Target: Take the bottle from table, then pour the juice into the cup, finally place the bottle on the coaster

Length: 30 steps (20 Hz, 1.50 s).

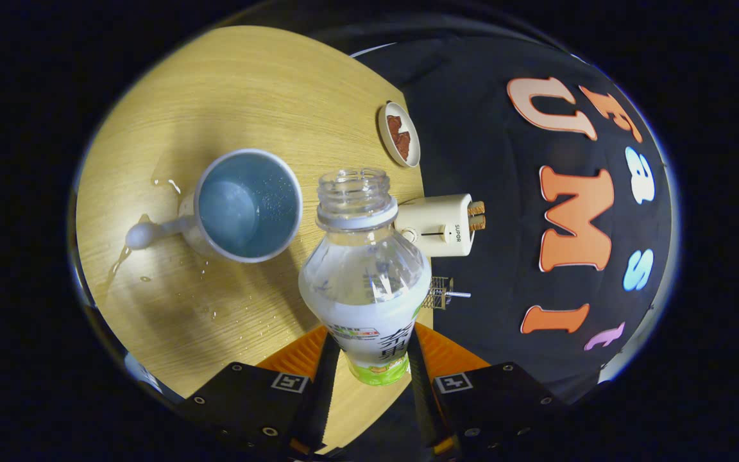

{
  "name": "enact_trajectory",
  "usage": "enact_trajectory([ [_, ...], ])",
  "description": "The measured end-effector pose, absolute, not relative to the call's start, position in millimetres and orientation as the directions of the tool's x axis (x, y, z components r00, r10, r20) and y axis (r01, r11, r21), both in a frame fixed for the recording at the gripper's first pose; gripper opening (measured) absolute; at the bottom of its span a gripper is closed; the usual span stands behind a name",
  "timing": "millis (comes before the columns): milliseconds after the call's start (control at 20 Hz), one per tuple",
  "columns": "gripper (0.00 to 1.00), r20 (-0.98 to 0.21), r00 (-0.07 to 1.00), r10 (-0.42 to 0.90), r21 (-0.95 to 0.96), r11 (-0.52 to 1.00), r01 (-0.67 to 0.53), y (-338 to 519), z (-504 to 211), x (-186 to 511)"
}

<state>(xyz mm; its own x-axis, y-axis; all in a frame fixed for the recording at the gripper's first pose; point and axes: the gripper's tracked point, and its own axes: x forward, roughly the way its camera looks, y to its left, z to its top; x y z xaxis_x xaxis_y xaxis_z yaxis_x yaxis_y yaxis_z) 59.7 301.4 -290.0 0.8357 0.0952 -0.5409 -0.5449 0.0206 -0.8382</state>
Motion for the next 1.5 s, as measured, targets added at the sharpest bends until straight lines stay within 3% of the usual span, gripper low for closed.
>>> enact_trajectory([
  [450,0.57,-0.660,0.717,0.226,-0.565,0.479,-0.671,295,-297,55],
  [650,0.57,-0.655,0.704,0.275,-0.406,0.657,-0.635,283,-282,74],
  [1500,0.57,-0.545,0.727,0.417,-0.086,0.835,-0.543,294,-293,197],
])
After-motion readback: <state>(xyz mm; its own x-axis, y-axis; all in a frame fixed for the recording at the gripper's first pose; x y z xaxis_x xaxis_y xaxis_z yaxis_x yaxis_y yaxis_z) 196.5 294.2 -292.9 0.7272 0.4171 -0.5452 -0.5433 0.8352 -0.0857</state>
